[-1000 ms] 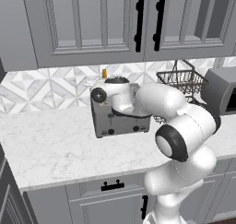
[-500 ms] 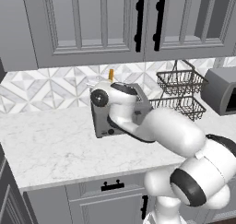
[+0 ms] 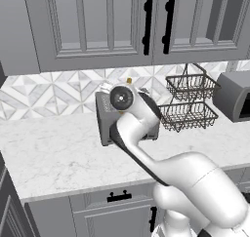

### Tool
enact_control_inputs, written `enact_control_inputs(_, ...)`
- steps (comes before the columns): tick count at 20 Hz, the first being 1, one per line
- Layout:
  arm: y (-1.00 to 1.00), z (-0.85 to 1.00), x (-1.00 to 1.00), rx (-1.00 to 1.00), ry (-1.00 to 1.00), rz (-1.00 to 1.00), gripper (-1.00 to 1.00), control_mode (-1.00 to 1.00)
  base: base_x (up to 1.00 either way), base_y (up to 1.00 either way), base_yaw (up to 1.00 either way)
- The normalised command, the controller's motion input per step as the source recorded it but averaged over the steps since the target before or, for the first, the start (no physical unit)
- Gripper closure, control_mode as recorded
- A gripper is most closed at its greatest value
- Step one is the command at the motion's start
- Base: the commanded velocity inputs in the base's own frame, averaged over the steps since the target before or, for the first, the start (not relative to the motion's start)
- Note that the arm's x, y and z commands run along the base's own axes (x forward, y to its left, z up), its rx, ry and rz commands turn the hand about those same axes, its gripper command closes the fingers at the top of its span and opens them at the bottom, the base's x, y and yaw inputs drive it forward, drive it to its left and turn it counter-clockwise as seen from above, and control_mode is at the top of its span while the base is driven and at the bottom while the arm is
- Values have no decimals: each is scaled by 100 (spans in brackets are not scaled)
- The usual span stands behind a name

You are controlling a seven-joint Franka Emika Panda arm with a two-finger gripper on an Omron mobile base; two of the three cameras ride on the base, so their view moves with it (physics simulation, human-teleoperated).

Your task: Start the toaster. Once the lever pops up, take the bread to the plate on the dining counter.

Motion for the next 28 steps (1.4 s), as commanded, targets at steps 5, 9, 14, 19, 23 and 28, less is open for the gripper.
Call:
enact_control_inputs(5, -48, 25, -100, 7, 14, 0, 100, -100, 0, 0, 0)
enact_control_inputs(9, -55, 19, -100, 0, 14, 0, 100, -100, 0, 0, 0)
enact_control_inputs(14, -48, 27, -90, 0, 8, 3, 100, -100, 0, 0, 0)
enact_control_inputs(19, -48, 25, -42, 0, 6, 8, 100, -100, 0, 0, 0)
enact_control_inputs(23, -50, 13, -8, -5, 1, 11, 100, -100, 0, 0, 0)
enact_control_inputs(28, -20, 0, -21, -12, 0, 10, 100, -100, 0, 0, 0)
